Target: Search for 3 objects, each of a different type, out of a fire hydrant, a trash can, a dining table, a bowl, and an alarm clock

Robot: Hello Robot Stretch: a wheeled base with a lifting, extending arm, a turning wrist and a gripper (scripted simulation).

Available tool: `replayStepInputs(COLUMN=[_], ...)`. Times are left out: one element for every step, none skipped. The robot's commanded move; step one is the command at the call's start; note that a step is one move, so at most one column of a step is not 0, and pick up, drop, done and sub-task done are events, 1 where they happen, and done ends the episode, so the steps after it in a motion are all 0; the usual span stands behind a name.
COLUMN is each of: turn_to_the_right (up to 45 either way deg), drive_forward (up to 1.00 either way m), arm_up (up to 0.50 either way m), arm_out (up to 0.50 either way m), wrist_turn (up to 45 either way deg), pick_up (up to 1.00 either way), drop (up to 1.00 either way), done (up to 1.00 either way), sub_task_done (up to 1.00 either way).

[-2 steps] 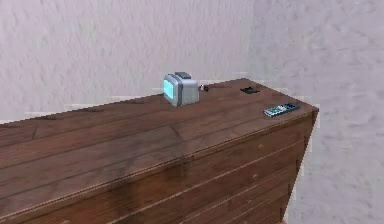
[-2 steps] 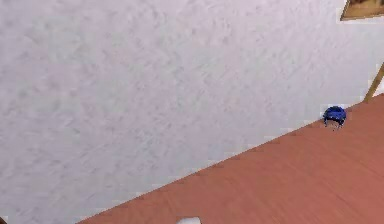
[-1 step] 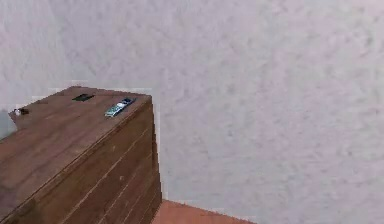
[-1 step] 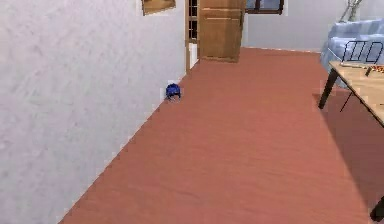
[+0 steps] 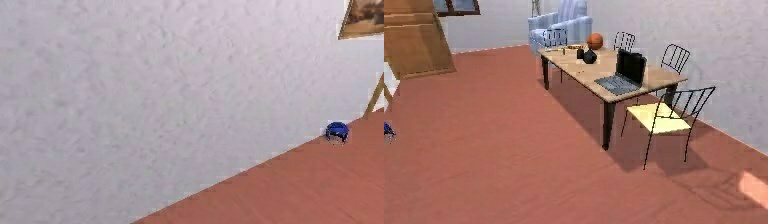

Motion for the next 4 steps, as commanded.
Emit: replayStepInputs(turn_to_the_right=[45.0, 15.0, 0.0, 0.0], drive_forward=[0.0, 0.0, 0.8, 1.0], arm_up=[0.0, 0.0, 0.0, 0.0], arm_out=[0.0, 0.0, 0.0, 0.0], wrist_turn=[0.0, 0.0, 0.0, 0.0], pick_up=[0.0, 0.0, 0.0, 0.0], drop=[0.0, 0.0, 0.0, 0.0], done=[0.0, 0.0, 0.0, 0.0], sub_task_done=[0.0, 0.0, 0.0, 0.0])
